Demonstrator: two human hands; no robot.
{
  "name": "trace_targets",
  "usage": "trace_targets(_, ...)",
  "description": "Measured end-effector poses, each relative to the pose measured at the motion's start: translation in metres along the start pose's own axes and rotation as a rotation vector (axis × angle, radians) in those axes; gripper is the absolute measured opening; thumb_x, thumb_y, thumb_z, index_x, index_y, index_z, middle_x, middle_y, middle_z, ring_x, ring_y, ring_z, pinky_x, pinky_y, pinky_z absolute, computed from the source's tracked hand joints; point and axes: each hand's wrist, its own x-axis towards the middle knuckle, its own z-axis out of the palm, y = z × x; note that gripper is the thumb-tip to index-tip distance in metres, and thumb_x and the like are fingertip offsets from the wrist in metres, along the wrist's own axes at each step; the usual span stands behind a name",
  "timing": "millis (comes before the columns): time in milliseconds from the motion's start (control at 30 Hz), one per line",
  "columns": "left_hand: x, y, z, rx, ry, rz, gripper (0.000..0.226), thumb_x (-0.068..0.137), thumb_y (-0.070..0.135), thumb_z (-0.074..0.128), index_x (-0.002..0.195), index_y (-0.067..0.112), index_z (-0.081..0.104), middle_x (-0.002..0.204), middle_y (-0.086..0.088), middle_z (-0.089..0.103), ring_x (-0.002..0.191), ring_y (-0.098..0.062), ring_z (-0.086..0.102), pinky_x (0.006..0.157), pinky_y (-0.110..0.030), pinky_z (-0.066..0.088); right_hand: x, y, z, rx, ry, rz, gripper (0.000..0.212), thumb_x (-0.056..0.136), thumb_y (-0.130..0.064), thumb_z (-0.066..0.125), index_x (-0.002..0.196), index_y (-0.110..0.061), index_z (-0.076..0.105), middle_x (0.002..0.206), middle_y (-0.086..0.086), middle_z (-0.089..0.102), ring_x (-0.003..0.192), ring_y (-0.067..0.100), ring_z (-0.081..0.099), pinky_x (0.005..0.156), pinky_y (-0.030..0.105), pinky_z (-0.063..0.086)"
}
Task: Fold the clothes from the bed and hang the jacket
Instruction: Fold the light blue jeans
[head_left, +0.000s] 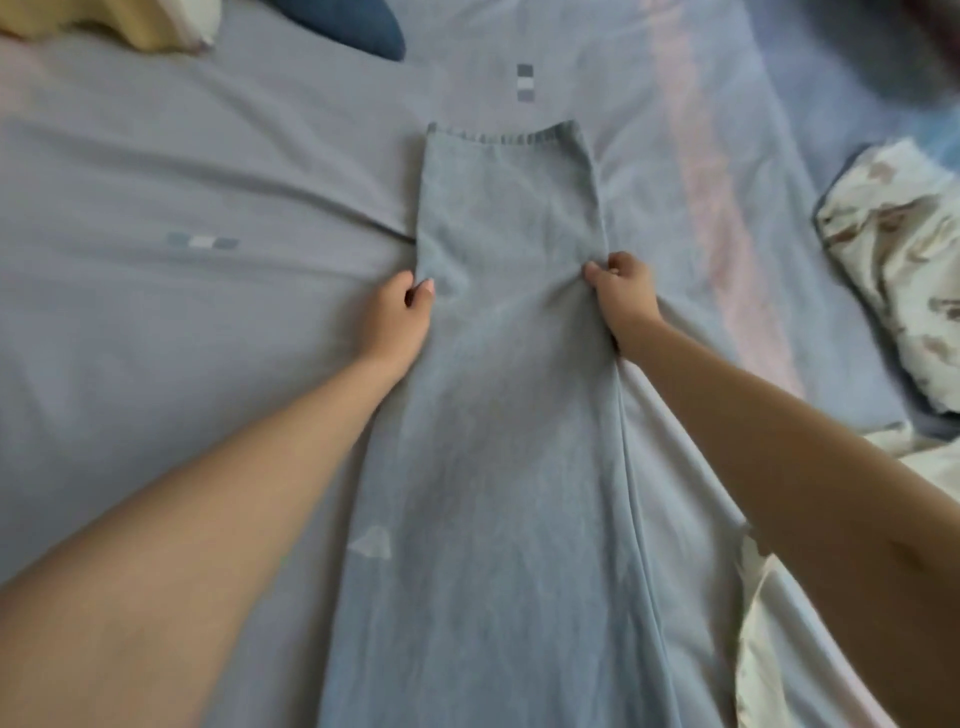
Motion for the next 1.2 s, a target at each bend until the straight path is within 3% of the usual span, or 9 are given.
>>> trace_targets(133, 0.002, 0.003, -0.003, -0.073, -0.071, -0.046, 0.041, 0.081, 0.04, 0.048, 0.082, 0.001, 0.058, 0.077, -0.013, 0.061, 0.071, -0.021, 0.052, 0.063, -0.034, 0.037, 0.01, -0.014, -0.003, 0.087, -0.033, 0.087, 0.008, 0.088, -0.018, 0.057, 0.081, -0.014, 0.059, 0.073, 0.005, 0.051, 0.067, 0.016, 0.048, 0.058, 0.027, 0.04)
trace_targets(233, 0.008, 0.005, -0.009, -0.15, -0.112, -0.09, 0.046, 0.073, 0.042, 0.052, 0.084, -0.001, 0.064, 0.08, -0.016, 0.066, 0.072, -0.02, 0.056, 0.064, -0.039, 0.043, 0.028, -0.041, 0.0, 0.037, -0.076, 0.08, 0.029, 0.092, -0.033, 0.058, 0.102, -0.007, 0.067, 0.09, 0.006, 0.06, 0.083, 0.019, 0.057, 0.074, 0.031, 0.047)
trace_targets(367, 0.009, 0.003, -0.008, -0.23, -0.102, -0.165, 0.04, 0.068, 0.044, 0.057, 0.076, 0.006, 0.066, 0.082, -0.018, 0.069, 0.074, -0.02, 0.06, 0.07, -0.043, 0.049, 0.046, -0.039, 0.005, 0.045, 0.07, 0.089, 0.023, 0.094, -0.019, 0.052, 0.071, -0.014, 0.051, 0.076, 0.002, 0.055, 0.082, 0.018, 0.052, 0.067, 0.025, 0.039)
trace_targets(634, 0.012, 0.008, -0.006, -0.234, -0.091, -0.191, 0.022, 0.083, 0.026, 0.061, 0.068, 0.011, 0.061, 0.067, -0.006, 0.061, 0.072, -0.018, 0.052, 0.061, -0.032, 0.038, 0.034, -0.041, -0.009, 0.243, -0.116, 0.242, 0.034, 0.093, -0.045, 0.054, 0.104, -0.013, 0.062, 0.106, 0.01, 0.067, 0.093, 0.027, 0.067, 0.077, 0.042, 0.057)
trace_targets(734, 0.011, 0.006, -0.003, -0.223, -0.067, -0.172, 0.023, 0.09, 0.016, 0.059, 0.067, 0.014, 0.058, 0.067, -0.003, 0.056, 0.071, -0.017, 0.049, 0.056, -0.028, 0.034, -0.021, -0.026, -0.025, 0.318, -0.197, 0.274, 0.017, 0.095, -0.029, 0.056, 0.088, -0.014, 0.061, 0.078, 0.005, 0.063, 0.058, 0.016, 0.063, 0.046, 0.021, 0.049)
trace_targets(867, 0.01, 0.005, -0.004, -0.235, -0.051, -0.13, 0.014, 0.089, 0.023, 0.058, 0.083, 0.011, 0.061, 0.075, -0.01, 0.054, 0.071, -0.016, 0.046, 0.059, -0.028, 0.033, -0.106, 0.019, -0.05, 0.152, -0.323, 0.237, 0.036, 0.086, -0.006, 0.067, 0.116, -0.014, 0.049, 0.089, 0.005, 0.067, 0.064, 0.008, 0.067, 0.05, 0.021, 0.053)
trace_targets(967, 0.002, 0.005, -0.003, -0.291, -0.006, -0.138, 0.009, 0.09, 0.019, 0.059, 0.086, 0.016, 0.052, 0.074, 0.001, 0.054, 0.066, -0.009, 0.047, 0.064, -0.025, 0.039, -0.154, 0.049, -0.059, 0.016, -0.127, 0.167, 0.042, 0.087, -0.007, 0.066, 0.116, -0.021, 0.04, 0.091, 0.006, 0.067, 0.066, 0.009, 0.063, 0.056, 0.021, 0.052)
trace_targets(1100, -0.035, 0.01, -0.013, -0.301, 0.1, -0.128, 0.037, 0.087, 0.006, 0.062, 0.116, 0.011, 0.039, 0.101, -0.001, 0.051, 0.084, -0.008, 0.055, 0.072, -0.005, 0.039, -0.188, 0.05, -0.039, -0.378, 0.25, -0.087, 0.051, 0.083, -0.012, 0.058, 0.131, -0.014, 0.041, 0.125, 0.006, 0.054, 0.112, 0.03, 0.055, 0.093, 0.045, 0.044)
trace_targets(1200, -0.115, 0.003, -0.021, 0.118, 0.134, 0.152, 0.056, 0.087, 0.02, 0.055, 0.139, 0.006, 0.04, 0.142, -0.02, 0.034, 0.129, -0.032, 0.041, 0.105, -0.028, 0.032, -0.233, 0.047, -0.01, -0.776, 0.014, -0.655, 0.055, 0.089, -0.031, 0.046, 0.142, -0.016, 0.043, 0.148, 0.01, 0.041, 0.137, 0.03, 0.035, 0.114, 0.043, 0.017)
